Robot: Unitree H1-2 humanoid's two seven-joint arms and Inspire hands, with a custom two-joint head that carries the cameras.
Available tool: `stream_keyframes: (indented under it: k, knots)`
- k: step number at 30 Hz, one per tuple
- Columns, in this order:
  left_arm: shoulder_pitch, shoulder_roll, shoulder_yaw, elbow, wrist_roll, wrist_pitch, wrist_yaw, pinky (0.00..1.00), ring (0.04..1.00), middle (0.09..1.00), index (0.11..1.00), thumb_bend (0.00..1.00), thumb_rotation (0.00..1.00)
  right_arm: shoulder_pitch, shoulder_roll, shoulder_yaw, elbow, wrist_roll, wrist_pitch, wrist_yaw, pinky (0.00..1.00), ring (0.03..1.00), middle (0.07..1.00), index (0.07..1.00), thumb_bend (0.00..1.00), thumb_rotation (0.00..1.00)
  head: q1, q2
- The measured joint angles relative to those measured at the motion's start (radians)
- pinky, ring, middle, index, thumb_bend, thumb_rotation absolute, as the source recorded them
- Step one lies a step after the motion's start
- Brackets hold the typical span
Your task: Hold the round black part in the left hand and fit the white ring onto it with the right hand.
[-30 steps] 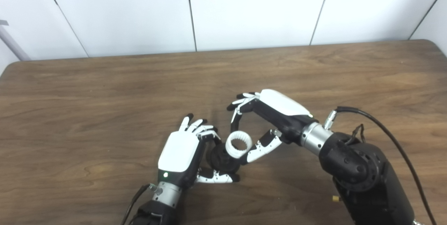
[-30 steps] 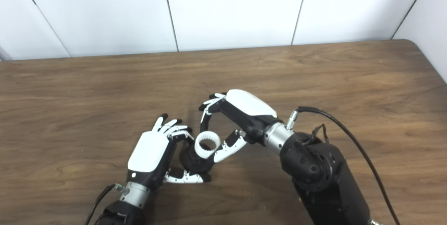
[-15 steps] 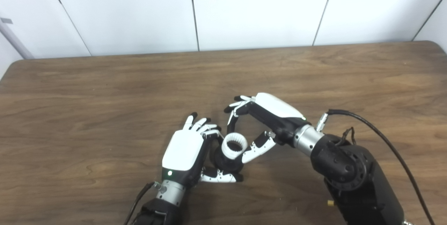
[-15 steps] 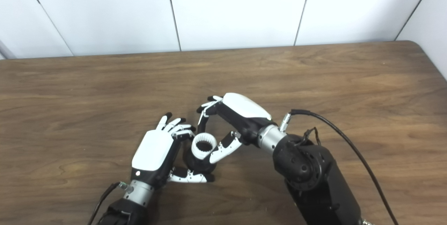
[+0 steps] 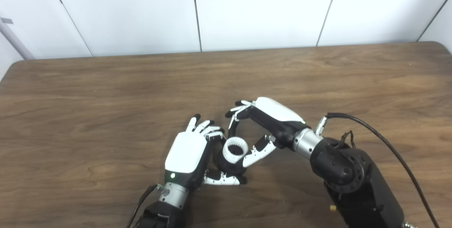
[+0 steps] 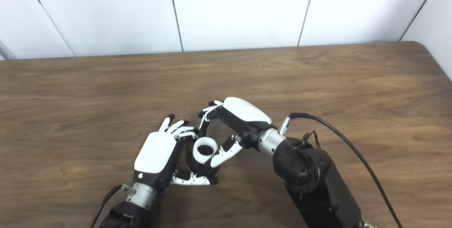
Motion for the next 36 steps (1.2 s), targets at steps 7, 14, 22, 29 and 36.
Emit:
stream_keyframes:
  k: [7, 14, 22, 29, 36]
  knots:
    - [0.000, -0.006, 0.000, -0.004, 0.007, 0.005, -0.011, 1.00, 0.879, 0.762, 0.485, 0.52, 0.06, 0.010, -0.001, 0.003, 0.004, 0.004, -0.009, -0.010, 1.00, 0.962, 0.833, 0.484, 0.52, 0.13, 0.003, 0.003]
    - [0.000, -0.007, -0.002, -0.004, 0.009, 0.005, -0.011, 1.00, 0.875, 0.762, 0.485, 0.52, 0.06, 0.017, -0.001, 0.006, 0.007, 0.009, -0.012, -0.026, 1.00, 0.962, 0.833, 0.484, 0.52, 0.13, 0.006, 0.003]
    - [0.000, -0.009, -0.003, -0.005, 0.013, 0.007, -0.013, 1.00, 0.876, 0.762, 0.485, 0.52, 0.06, 0.017, -0.003, 0.013, 0.013, 0.014, -0.014, -0.042, 1.00, 0.964, 0.836, 0.484, 0.52, 0.13, 0.009, 0.005]
    - [0.001, -0.011, -0.003, -0.007, 0.017, 0.010, -0.014, 1.00, 0.876, 0.761, 0.485, 0.52, 0.06, 0.017, -0.003, 0.016, 0.017, 0.014, -0.014, -0.046, 1.00, 0.963, 0.836, 0.484, 0.52, 0.13, 0.006, 0.006]
    - [0.004, -0.011, -0.005, -0.015, 0.020, 0.011, -0.023, 1.00, 0.873, 0.759, 0.485, 0.52, 0.06, 0.023, -0.007, 0.015, 0.025, 0.015, -0.014, -0.049, 1.00, 0.966, 0.835, 0.484, 0.52, 0.13, 0.006, 0.006]
